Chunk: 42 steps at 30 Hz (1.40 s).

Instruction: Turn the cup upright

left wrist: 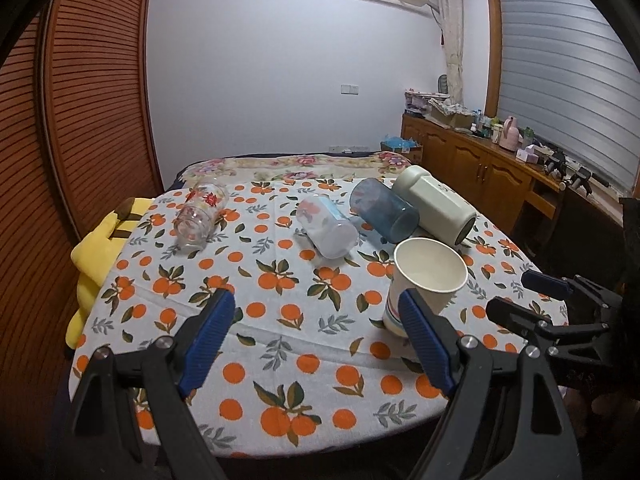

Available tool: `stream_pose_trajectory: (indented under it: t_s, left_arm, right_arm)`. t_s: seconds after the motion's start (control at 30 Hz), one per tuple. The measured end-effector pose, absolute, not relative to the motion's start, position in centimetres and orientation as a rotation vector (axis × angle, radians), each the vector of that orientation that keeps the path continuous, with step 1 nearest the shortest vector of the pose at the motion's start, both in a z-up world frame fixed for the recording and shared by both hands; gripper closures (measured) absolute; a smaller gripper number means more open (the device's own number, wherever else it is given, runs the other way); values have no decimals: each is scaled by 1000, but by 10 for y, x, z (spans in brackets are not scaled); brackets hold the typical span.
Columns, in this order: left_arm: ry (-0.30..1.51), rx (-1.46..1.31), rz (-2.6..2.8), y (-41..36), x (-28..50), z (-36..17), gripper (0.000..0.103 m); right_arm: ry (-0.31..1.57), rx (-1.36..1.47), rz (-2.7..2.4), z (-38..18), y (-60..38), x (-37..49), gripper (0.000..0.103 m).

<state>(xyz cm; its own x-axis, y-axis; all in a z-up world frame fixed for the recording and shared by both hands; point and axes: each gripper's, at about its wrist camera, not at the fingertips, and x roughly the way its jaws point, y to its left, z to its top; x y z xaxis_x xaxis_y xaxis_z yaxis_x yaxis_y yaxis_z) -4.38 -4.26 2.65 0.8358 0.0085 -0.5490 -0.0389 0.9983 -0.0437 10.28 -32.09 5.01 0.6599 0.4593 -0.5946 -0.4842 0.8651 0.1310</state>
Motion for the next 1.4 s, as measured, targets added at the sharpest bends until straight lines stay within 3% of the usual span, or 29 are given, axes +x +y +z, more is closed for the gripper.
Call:
stream_pose_trajectory:
  t_s: [1.4]
  left_arm:
    - [601, -59, 33, -47, -51, 14, 18]
  right_arm:
    - [657, -16, 496, 48, -328, 99, 19]
